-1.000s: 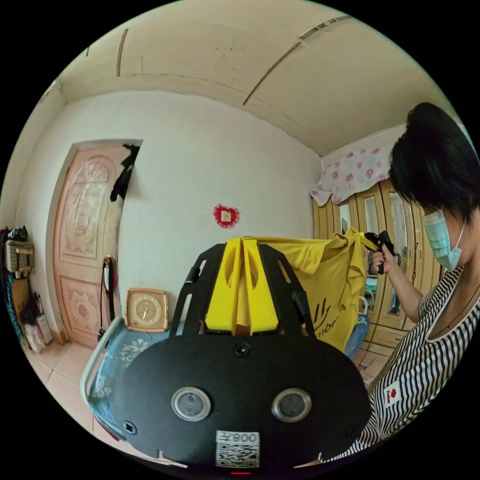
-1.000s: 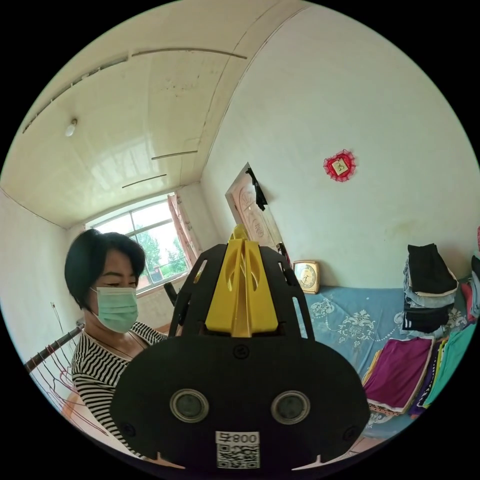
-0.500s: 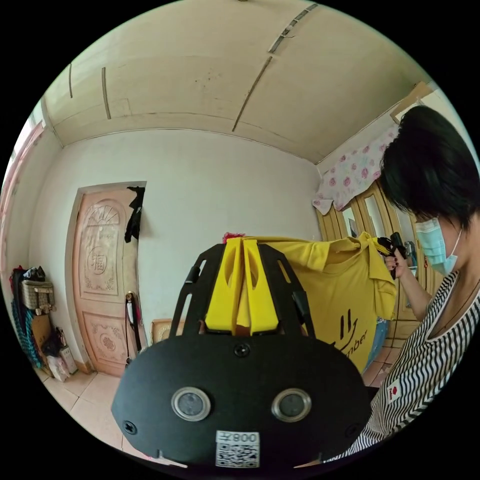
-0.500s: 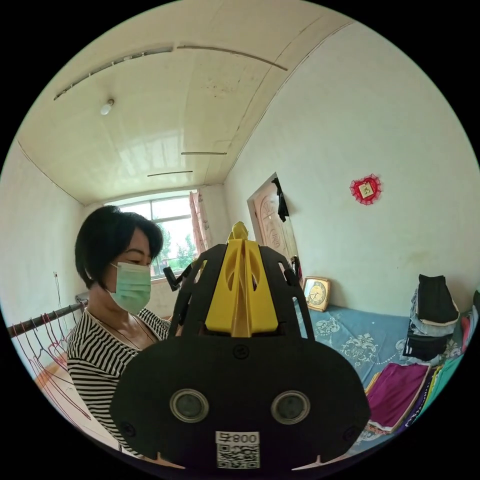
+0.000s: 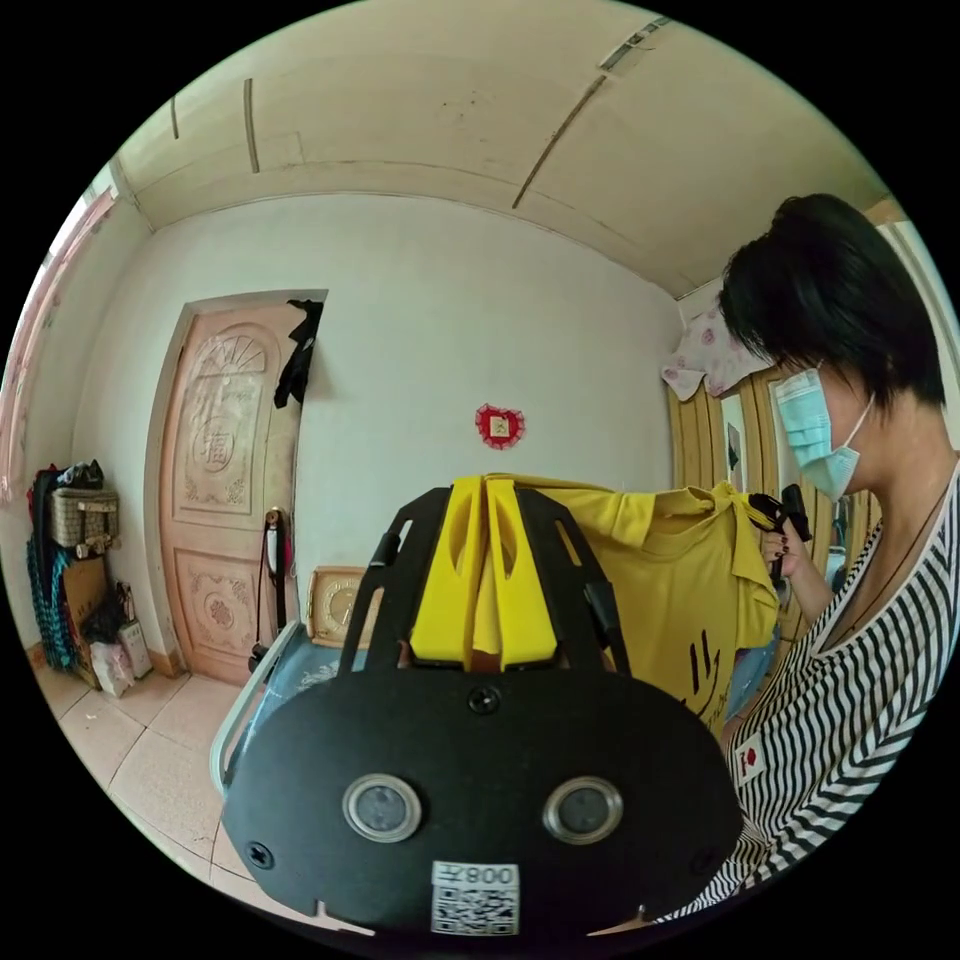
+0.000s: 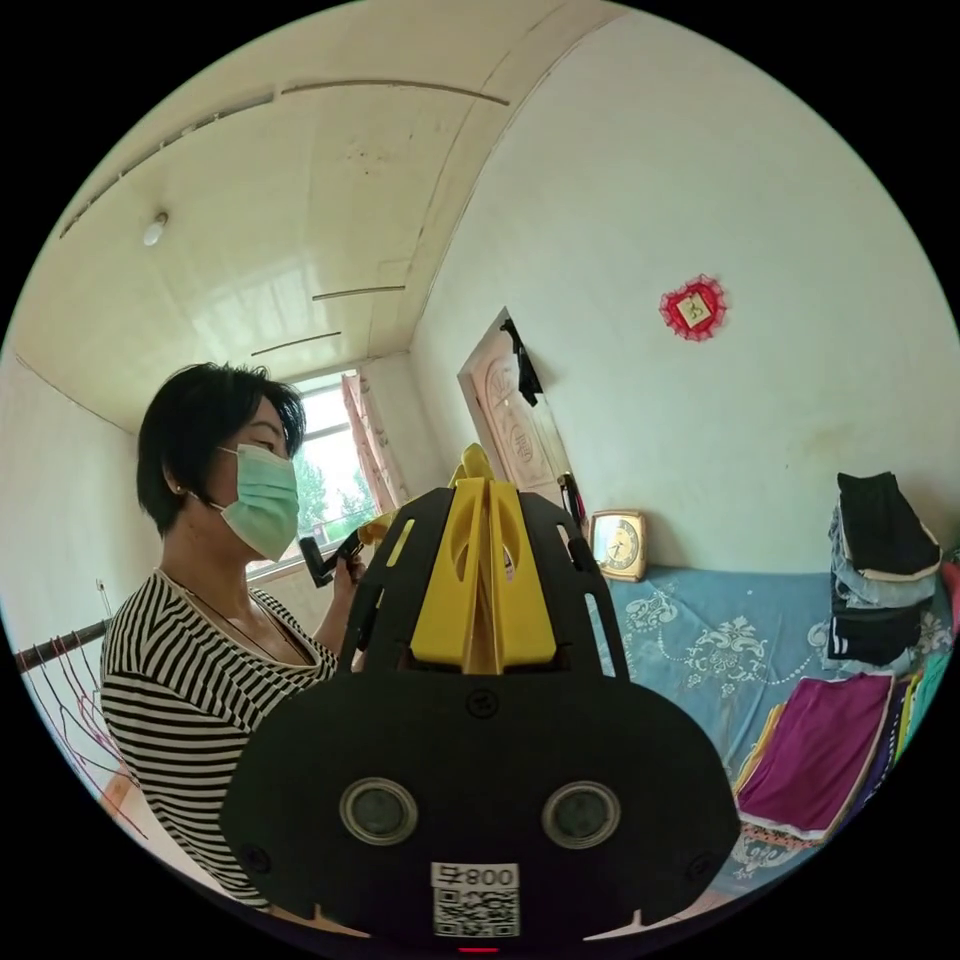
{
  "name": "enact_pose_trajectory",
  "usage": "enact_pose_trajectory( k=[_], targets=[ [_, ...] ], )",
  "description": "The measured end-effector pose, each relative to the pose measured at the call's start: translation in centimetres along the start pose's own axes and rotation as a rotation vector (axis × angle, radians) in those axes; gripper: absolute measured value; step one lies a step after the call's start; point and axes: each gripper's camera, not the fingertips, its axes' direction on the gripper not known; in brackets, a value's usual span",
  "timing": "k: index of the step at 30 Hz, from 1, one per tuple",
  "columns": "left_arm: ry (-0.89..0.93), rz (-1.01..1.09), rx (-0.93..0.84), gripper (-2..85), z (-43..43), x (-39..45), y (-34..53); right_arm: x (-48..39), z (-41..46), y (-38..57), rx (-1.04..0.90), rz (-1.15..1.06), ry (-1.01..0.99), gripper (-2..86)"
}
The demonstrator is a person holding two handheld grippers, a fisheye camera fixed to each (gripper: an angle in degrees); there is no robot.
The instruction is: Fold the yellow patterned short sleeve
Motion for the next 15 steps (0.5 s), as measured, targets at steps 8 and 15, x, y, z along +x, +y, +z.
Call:
enact_pose_trajectory(
  k=[8, 15],
  targets=[
    [-0.005, -0.073, -0.132, 0.2, 17.7, -8.4, -3.2, 12.1, 6.7, 7.3, -0.069, 0.113, 0.049, 0.2],
    [-0.057, -0.138, -0.392, 0.4, 43.4, -18.8, -2.4, 32.5, 17.4, 16.8, -0.190, 0.325, 0.138, 0.2]
  ],
)
